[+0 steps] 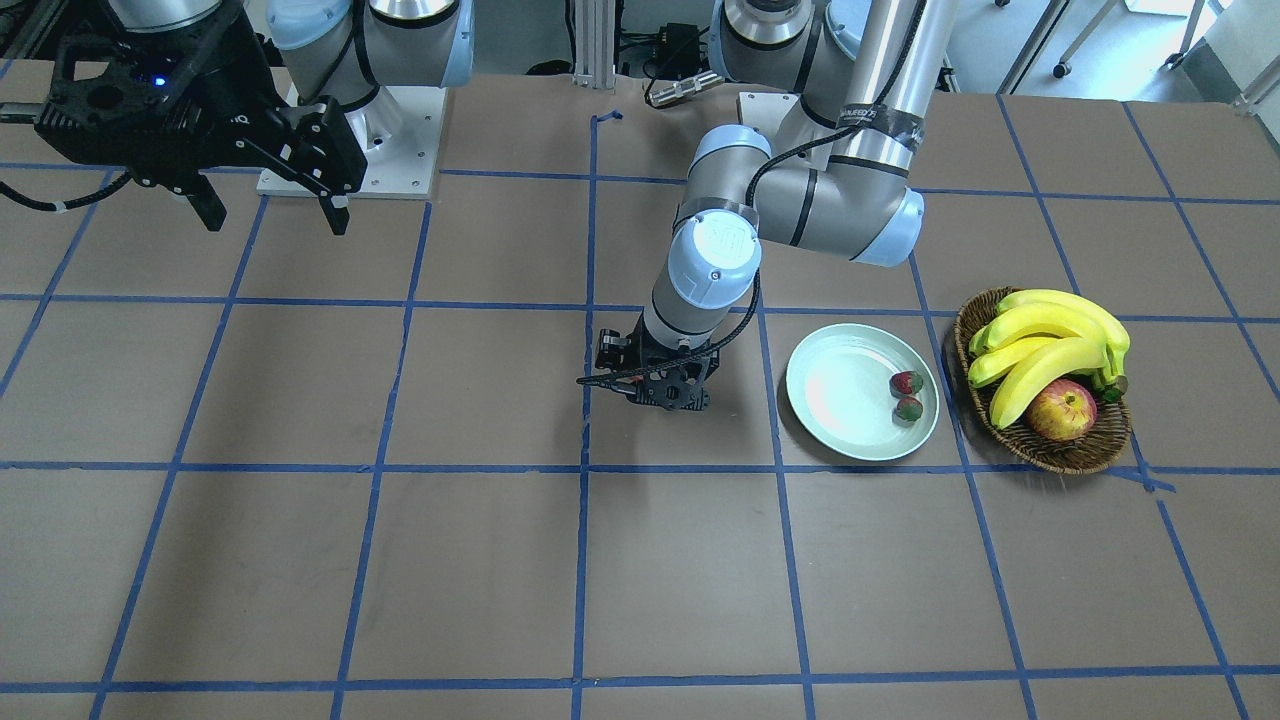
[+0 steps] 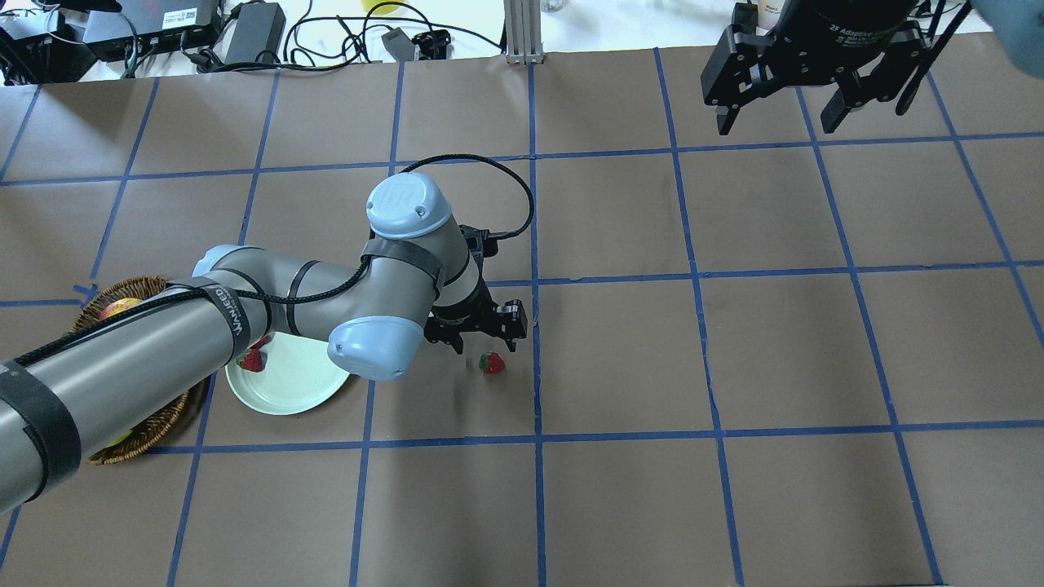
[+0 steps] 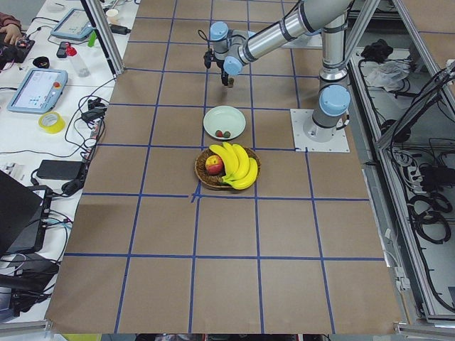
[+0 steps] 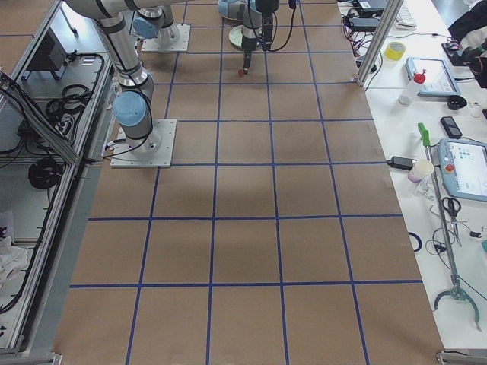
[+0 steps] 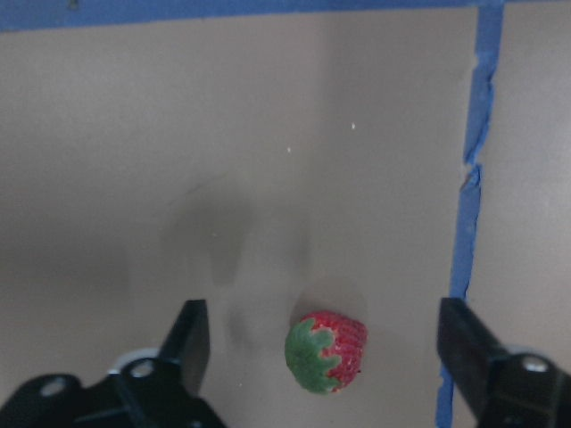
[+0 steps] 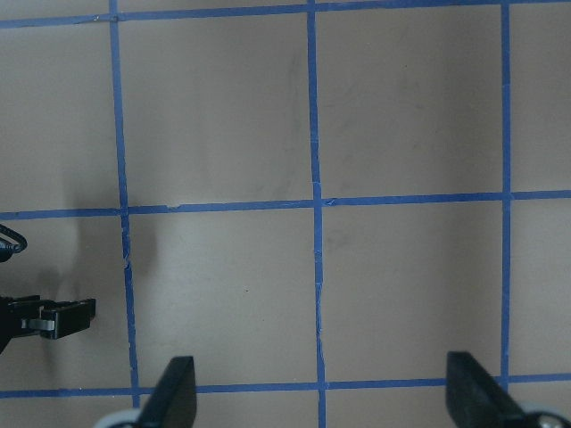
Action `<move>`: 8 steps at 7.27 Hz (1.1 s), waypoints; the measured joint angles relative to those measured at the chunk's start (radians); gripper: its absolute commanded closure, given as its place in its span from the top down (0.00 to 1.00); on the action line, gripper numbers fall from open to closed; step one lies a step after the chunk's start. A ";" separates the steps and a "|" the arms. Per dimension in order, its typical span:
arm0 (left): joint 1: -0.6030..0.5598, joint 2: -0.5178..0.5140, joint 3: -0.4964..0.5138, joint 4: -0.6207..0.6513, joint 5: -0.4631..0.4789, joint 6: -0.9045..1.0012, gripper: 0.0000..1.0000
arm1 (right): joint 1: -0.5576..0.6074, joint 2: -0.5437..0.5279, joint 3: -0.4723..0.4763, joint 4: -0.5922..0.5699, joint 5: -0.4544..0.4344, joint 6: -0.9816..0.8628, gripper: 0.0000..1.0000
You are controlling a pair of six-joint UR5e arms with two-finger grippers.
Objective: Collect all strawberries into plate
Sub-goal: 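Move the left gripper to the last strawberry on the table and grasp it, then carry it over the plate with the left gripper and release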
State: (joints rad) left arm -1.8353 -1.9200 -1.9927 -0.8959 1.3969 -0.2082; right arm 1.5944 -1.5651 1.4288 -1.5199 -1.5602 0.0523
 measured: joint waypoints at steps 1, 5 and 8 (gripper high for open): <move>0.000 0.000 -0.008 0.000 0.001 -0.001 0.70 | 0.000 0.000 0.000 0.001 -0.002 0.000 1.00; -0.005 0.001 -0.015 0.000 0.002 -0.001 0.00 | 0.001 0.000 0.002 0.000 0.000 0.001 1.00; -0.006 0.004 -0.004 0.001 0.001 0.004 0.00 | 0.001 0.000 0.002 0.001 -0.004 0.001 1.00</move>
State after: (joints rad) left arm -1.8409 -1.9156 -1.9968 -0.8948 1.3982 -0.2037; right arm 1.5950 -1.5651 1.4312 -1.5187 -1.5638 0.0537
